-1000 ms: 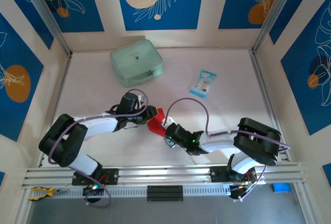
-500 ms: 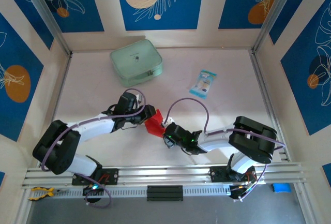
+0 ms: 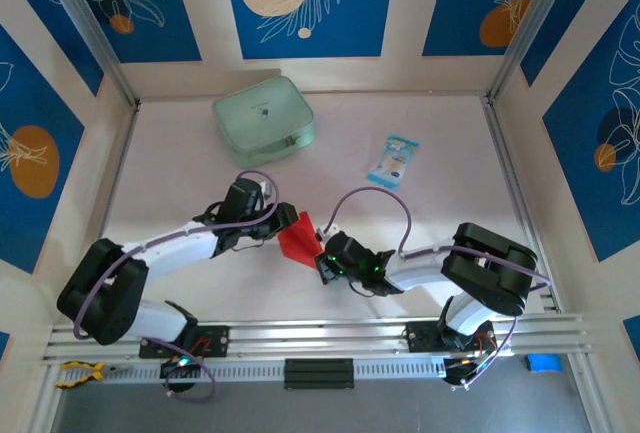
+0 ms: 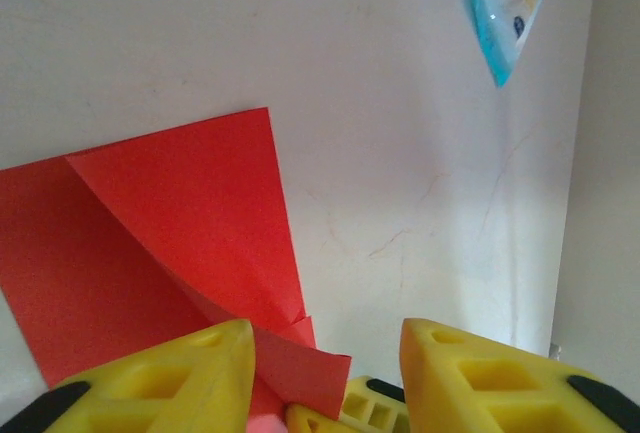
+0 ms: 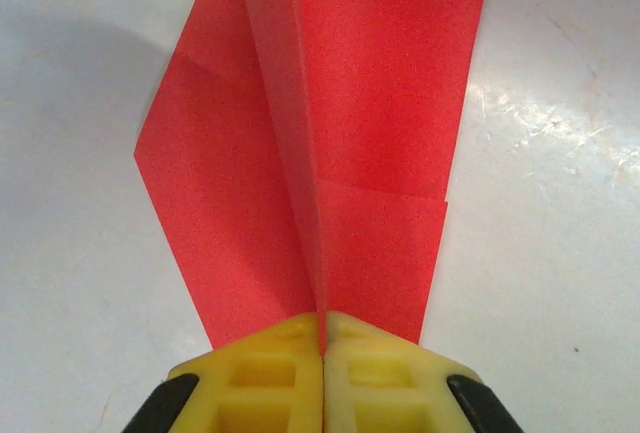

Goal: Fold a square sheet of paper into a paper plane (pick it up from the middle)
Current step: Fourth fold the wing at the center of the table.

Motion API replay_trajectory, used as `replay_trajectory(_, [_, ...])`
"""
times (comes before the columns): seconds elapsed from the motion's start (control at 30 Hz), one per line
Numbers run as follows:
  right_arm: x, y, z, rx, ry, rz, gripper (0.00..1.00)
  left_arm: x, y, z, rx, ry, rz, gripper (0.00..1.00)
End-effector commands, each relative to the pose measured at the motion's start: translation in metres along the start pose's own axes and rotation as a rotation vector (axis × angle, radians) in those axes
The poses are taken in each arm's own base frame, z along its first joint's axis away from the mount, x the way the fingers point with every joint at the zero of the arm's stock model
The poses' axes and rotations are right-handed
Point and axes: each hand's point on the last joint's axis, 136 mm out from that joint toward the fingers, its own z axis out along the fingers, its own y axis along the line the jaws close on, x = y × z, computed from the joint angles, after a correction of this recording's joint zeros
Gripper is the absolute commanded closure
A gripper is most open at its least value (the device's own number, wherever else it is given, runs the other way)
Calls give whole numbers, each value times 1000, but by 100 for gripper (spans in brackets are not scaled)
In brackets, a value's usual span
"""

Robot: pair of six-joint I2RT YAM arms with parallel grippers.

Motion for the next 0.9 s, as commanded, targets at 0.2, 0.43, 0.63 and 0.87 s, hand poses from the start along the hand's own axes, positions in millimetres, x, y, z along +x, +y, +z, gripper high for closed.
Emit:
replay_trajectory(0.2, [25, 1, 7, -65, 84, 75, 93, 1, -2, -8, 16, -21, 27, 77])
replay_trajectory(0.43, [29, 1, 9, -100, 123, 122, 93, 18, -9, -5, 102, 9, 36, 92])
replay_trajectory(0.63, [30, 2, 11, -133, 155, 160, 93, 30, -8, 8, 111, 26, 34, 94])
replay_trajectory(0.87, [30, 1, 11, -140, 171, 183, 92, 29, -2, 24, 76, 27, 22, 94])
